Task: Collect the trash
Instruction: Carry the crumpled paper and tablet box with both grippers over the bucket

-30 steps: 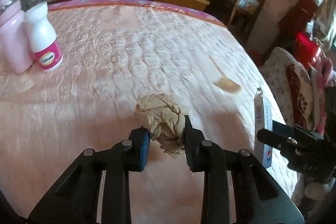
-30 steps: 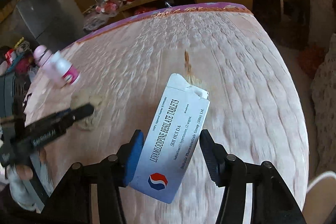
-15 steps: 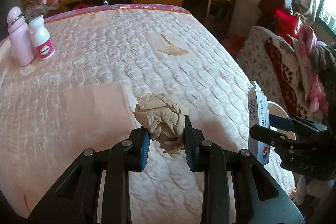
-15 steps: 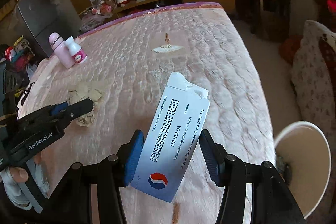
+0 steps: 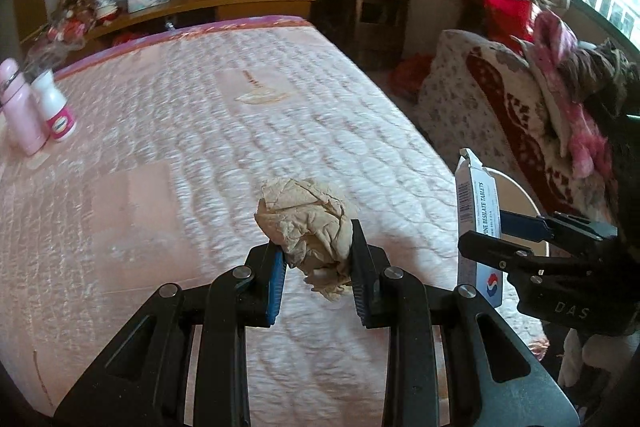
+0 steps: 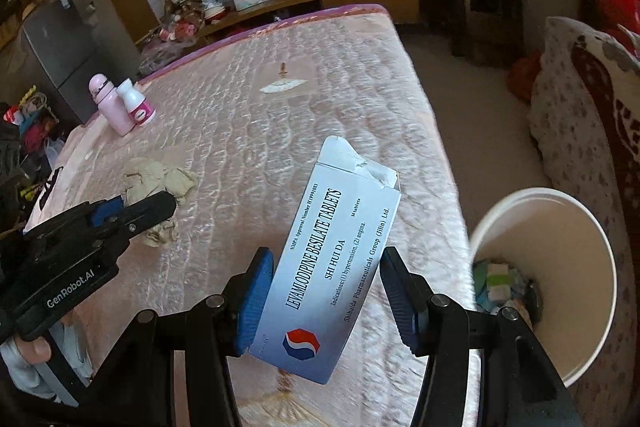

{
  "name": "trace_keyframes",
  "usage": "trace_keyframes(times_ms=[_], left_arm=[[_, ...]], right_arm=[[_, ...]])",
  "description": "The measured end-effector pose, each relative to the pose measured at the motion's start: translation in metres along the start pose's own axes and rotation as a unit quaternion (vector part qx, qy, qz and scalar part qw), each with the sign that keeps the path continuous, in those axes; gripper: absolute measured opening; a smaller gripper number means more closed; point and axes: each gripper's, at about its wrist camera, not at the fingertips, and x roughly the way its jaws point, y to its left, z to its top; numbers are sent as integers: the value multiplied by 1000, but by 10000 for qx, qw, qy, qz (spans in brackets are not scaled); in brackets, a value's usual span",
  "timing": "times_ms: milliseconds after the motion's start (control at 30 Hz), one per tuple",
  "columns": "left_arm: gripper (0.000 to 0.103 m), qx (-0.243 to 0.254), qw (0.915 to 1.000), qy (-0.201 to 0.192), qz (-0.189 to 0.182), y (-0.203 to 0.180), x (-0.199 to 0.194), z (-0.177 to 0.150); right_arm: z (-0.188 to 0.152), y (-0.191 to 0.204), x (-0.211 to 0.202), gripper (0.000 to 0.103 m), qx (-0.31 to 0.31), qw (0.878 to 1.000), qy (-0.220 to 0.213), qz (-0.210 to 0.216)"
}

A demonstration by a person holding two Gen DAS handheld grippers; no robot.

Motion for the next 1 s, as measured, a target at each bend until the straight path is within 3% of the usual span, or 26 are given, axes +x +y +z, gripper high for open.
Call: trace_keyframes(times_ms=[1000], left_arm=[[26, 892, 9920, 253, -852, -134, 42, 13]], right_arm=[[-33, -121, -50, 54, 900, 9923, -73, -850]])
